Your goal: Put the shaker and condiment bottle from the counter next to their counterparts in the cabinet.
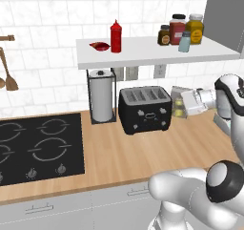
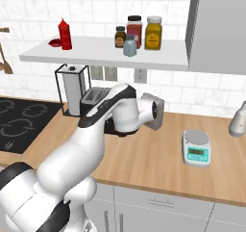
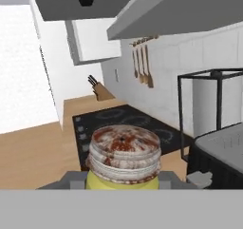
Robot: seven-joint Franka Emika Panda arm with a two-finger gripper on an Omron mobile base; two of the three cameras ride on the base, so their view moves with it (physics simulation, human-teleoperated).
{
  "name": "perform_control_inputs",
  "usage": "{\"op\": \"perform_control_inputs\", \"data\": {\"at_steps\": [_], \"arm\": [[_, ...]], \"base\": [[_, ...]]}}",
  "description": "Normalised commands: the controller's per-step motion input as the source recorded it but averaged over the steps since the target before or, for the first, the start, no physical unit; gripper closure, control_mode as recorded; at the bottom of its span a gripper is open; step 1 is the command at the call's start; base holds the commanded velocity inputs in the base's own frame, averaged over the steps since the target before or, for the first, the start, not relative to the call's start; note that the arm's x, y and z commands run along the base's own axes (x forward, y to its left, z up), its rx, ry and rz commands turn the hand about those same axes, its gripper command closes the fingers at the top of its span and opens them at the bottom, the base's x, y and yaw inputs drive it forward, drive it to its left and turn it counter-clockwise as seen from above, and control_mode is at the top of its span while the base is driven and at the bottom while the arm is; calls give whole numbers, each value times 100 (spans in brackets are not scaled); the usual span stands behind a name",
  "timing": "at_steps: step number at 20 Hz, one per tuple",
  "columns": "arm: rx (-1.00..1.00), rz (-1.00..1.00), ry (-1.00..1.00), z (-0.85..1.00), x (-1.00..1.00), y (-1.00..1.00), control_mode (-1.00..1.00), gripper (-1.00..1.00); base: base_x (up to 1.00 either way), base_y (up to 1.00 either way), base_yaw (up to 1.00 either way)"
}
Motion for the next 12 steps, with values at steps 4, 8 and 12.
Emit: {"op": "perform_control_inputs", "data": {"at_steps": [4, 8, 12], "arm": [[0, -20, 8, 57, 0, -26, -100, 100], [0, -20, 2, 65, 0, -27, -100, 100], [0, -20, 0, 58, 0, -18, -100, 100]], "base": [[0, 0, 0], [0, 0, 0], [0, 0, 0]]}}
